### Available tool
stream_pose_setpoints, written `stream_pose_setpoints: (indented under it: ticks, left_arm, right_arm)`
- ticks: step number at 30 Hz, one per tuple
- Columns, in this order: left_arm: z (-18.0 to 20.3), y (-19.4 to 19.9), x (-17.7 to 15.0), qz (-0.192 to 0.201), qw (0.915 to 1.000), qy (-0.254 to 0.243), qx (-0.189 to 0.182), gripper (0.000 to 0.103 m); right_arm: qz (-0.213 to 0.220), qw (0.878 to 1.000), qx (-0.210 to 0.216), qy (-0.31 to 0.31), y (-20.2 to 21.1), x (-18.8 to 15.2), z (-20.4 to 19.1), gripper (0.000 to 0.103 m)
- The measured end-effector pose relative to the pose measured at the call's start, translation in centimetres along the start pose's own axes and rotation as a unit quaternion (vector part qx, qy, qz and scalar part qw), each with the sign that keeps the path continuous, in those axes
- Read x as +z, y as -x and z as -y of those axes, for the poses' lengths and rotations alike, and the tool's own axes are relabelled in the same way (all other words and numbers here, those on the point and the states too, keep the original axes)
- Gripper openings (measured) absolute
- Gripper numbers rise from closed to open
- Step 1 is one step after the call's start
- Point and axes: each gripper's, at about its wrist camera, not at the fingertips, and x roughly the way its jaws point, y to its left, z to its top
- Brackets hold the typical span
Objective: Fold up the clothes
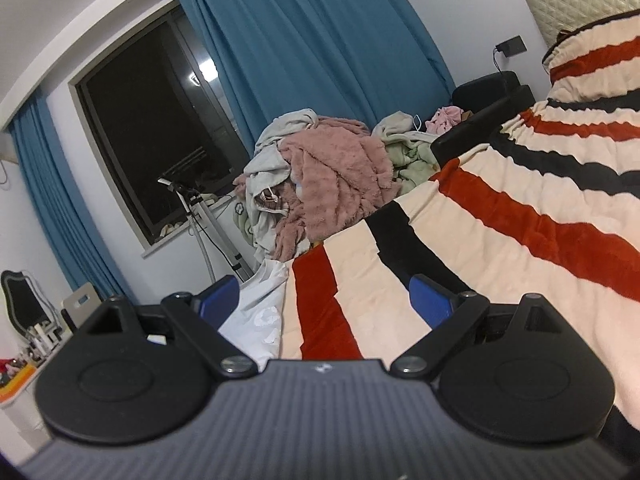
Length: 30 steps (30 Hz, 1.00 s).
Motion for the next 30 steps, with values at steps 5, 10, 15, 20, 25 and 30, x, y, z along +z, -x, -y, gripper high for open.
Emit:
stream_pose_setpoints:
  ticks: [5, 10, 15, 20, 25, 30]
  left_arm:
    - [1.0, -3.0, -1.4, -0.019, 0.9988, -0.030, 0.033, 0.016]
    - [-1.5, 1.8, -1.3, 0.063, 0.9958, 0.036, 0.056, 0.008]
    - [-4.7, 11.2, -2.3, 0.136, 0.9812, 0.127, 0.050, 0.008]
    - [-7.7, 16.9, -6.5, 0.130, 0.9657, 0.204, 0.093, 0.008]
    - [-10.7, 16.8, -9.9, 0.063, 0.9540, 0.253, 0.148, 0.007]
    - [-12.5, 15.3, -11.1, 0.020, 0.9504, 0.256, 0.176, 0.008]
  right_arm:
    - [-0.011, 1.000, -0.011, 0.004, -0.7, -0.4, 0.2, 0.093]
    - [-0.018, 1.000, -0.020, 0.011, -1.1, -0.7, 0.1, 0.093]
    - [-0.017, 0.999, -0.022, 0.022, -0.6, -0.9, -0.5, 0.093]
    - [-0.032, 0.998, 0.001, 0.047, -0.6, -1.7, -2.3, 0.093]
    - [-0.053, 0.995, 0.017, 0.085, -0.5, -3.0, -4.4, 0.093]
    - [-0.074, 0.989, 0.033, 0.123, -0.3, -4.4, -6.6, 0.093]
